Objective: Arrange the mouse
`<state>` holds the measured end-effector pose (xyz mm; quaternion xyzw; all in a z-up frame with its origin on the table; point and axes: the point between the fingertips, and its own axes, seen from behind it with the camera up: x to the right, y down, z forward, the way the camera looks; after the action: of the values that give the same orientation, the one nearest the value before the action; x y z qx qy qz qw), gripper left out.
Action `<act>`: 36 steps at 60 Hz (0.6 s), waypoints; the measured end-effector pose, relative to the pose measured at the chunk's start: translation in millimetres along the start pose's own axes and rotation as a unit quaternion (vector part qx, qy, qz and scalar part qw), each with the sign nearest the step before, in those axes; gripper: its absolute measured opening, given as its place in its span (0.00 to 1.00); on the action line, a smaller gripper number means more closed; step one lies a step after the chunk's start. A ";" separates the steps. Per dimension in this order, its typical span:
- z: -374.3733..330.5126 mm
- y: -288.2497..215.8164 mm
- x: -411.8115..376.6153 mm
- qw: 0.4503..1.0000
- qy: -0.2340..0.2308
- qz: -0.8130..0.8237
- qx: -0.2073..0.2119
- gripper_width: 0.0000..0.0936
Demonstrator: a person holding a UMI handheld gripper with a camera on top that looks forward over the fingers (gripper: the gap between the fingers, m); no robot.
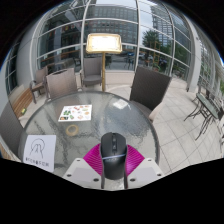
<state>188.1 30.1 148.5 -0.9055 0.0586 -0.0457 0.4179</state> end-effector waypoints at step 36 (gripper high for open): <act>47.8 3.1 -403.3 0.990 -0.115 -0.077 -0.001 0.27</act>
<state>-204.7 122.2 101.6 -0.9068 -0.0595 0.0274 0.4164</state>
